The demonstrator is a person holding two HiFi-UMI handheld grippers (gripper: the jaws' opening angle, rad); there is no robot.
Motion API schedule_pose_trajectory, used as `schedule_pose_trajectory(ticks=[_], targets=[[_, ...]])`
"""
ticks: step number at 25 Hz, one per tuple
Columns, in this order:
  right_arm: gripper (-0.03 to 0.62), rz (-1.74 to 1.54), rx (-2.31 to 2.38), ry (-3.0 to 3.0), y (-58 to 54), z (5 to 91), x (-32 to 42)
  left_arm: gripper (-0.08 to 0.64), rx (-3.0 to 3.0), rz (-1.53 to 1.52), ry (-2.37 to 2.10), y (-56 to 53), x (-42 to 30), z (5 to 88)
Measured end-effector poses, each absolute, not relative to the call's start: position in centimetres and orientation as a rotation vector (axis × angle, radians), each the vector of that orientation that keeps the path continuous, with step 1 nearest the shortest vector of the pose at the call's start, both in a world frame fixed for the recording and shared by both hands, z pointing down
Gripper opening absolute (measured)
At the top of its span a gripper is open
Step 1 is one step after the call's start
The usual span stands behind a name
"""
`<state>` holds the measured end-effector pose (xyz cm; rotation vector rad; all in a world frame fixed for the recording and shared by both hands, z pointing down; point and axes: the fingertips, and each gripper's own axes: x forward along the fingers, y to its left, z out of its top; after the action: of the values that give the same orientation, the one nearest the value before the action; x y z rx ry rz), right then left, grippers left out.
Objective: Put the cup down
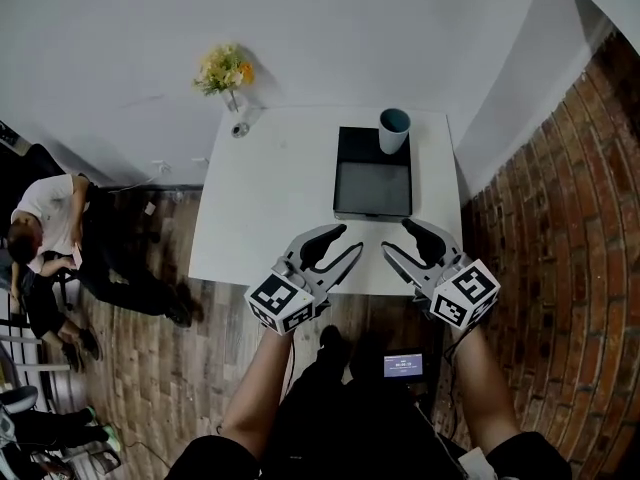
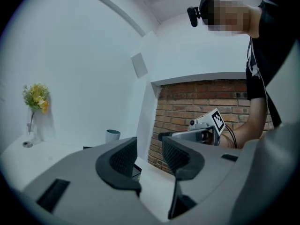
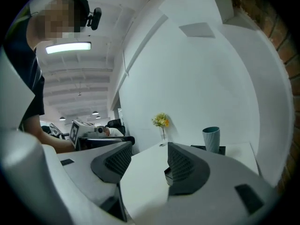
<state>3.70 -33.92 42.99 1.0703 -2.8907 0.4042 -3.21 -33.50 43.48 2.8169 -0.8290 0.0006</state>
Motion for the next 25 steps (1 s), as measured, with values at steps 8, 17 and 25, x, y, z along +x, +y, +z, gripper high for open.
schedule_pose_trajectory(ticks=[8, 17, 25], targets=[[0.193, 0.49, 1.147, -2.928, -31.2, 41.7, 5.0, 0.173, 2.829, 0.024, -0.793, -31.1, -2.5, 43.1], [0.043, 0.38, 1.216, -2.92, -29.1, 40.4, 5.6, 0.172, 2.874, 0.009, -0.704, -28.1, -0.7, 41.8], [0.012, 0.335, 1.229, -2.898, -28.5, 39.8, 5.4, 0.153, 2.871, -0.013, -0.686, -27.0, -0.4, 41.5]])
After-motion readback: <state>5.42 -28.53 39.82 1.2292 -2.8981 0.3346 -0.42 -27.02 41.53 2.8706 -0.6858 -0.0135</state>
